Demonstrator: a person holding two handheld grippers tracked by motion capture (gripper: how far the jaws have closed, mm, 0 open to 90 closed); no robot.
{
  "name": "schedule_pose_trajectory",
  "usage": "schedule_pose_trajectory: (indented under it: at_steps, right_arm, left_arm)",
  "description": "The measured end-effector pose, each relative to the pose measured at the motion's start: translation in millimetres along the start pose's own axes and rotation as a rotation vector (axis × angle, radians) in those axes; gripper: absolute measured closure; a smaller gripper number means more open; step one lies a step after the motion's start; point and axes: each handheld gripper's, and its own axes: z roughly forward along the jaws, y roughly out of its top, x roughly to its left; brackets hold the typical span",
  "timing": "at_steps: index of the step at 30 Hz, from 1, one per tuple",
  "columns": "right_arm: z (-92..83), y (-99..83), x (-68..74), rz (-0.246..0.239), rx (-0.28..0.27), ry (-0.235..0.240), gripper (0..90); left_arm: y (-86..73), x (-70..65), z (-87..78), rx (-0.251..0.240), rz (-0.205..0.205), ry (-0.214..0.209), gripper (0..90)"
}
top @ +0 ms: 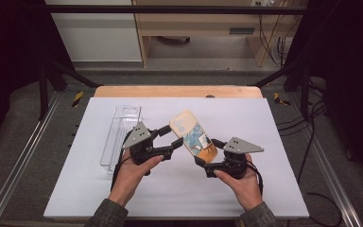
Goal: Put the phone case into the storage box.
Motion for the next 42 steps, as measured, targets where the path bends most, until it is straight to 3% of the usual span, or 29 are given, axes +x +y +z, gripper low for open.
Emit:
schedule_pose_trajectory:
  at_steps: [14, 27, 42]
  right_arm:
    - [3.3, -1.2, 2.6, 0.024, -0.035, 0.02, 12.2]
    - [8.4, -5.8, 0.3, 0.063, -0.044, 0.065, 12.0]
    - [14.0, -8.7, 3.5, 0.056, -0.033, 0.089, 11.9]
  left_arm:
    - [4.6, 3.3, -2.7, -0.02, -0.022, -0.027, 46.5]
    - [5.4, 7.4, -5.7, -0.039, -0.048, -0.043, 50.2]
    - [4.6, 6.6, -7.7, -0.034, -0.04, -0.051, 52.4]
